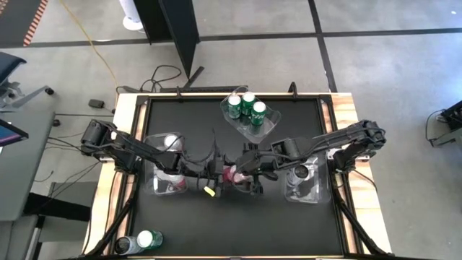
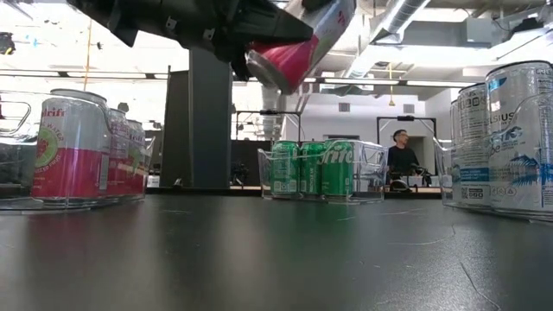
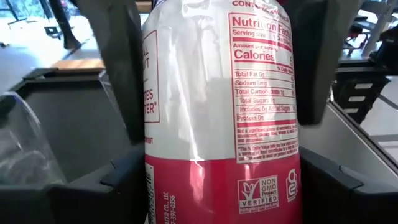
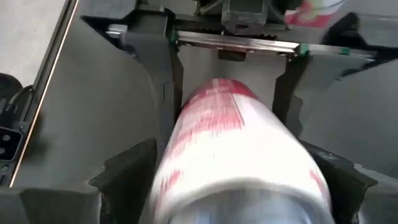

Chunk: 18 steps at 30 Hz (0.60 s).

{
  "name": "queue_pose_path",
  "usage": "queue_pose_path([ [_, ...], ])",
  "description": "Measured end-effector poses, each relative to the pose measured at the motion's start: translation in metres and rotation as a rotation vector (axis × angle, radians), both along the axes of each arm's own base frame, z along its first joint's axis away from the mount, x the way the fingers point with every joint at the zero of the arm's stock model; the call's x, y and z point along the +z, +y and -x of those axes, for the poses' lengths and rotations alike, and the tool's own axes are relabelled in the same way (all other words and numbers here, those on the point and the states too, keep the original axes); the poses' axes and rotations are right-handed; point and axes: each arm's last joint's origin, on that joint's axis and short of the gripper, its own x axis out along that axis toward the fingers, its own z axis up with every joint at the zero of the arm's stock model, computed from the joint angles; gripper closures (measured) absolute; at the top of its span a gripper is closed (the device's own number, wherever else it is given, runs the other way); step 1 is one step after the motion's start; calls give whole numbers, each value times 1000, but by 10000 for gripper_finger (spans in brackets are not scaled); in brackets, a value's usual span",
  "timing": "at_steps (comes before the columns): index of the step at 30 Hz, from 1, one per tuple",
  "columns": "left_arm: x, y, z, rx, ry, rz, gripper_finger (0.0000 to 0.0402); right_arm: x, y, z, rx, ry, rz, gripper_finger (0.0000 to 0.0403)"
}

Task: Sort soda cans
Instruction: Put the pink white soda can into the left transparent bin

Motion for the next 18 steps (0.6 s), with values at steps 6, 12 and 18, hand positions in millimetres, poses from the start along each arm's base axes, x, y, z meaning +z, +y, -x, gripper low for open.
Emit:
queue_pose_path([
  [6,13,-3,9,50,-14,-34,114,30,3,25,-3,-90,79,31],
  [12,31,-5,43,272,-19,-111,114,61,8,53,-26,-226,183,31],
  [18,56,-9,104,442,-155,-106,114,72,17,64,-57,-293,253,32],
])
